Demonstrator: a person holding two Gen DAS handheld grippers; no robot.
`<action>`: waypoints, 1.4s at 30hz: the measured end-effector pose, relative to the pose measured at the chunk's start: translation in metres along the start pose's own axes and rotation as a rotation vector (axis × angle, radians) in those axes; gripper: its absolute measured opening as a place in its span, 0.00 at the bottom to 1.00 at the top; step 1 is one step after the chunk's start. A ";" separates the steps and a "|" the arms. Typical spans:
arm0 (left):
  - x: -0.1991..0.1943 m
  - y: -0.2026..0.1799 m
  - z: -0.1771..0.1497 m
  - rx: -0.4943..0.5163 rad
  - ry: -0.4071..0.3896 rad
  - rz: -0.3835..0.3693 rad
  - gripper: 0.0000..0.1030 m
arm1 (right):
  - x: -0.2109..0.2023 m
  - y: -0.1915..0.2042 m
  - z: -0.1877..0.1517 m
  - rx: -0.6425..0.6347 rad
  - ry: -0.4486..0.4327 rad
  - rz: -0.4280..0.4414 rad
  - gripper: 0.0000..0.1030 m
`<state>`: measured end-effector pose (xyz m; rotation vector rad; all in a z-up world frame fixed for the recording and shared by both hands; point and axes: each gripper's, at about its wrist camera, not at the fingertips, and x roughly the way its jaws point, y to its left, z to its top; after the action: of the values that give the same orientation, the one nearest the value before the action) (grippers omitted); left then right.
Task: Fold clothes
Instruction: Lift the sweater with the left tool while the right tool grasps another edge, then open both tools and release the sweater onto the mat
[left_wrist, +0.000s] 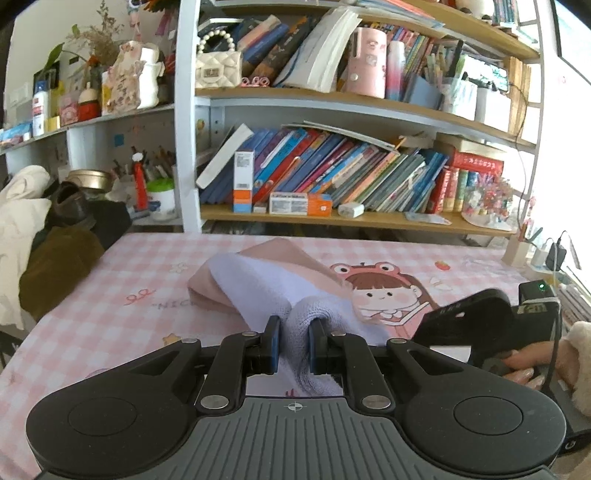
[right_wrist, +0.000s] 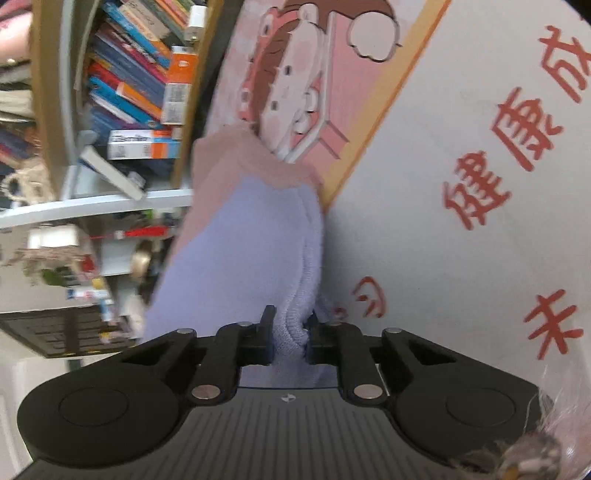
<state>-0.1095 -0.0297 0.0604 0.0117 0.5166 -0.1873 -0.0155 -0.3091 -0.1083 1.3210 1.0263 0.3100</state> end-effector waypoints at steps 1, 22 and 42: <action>-0.001 -0.002 0.004 0.014 -0.011 -0.020 0.13 | -0.009 0.006 0.004 -0.022 -0.030 0.042 0.11; -0.005 -0.034 0.084 -0.097 -0.264 -0.608 0.12 | -0.132 0.281 0.062 -0.685 -0.361 0.611 0.10; 0.143 0.073 -0.004 -0.222 0.243 -0.206 0.12 | 0.146 0.181 0.070 -0.626 -0.106 -0.159 0.10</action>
<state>0.0240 0.0169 -0.0158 -0.2384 0.7792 -0.3313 0.1811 -0.2000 -0.0164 0.6809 0.8434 0.3962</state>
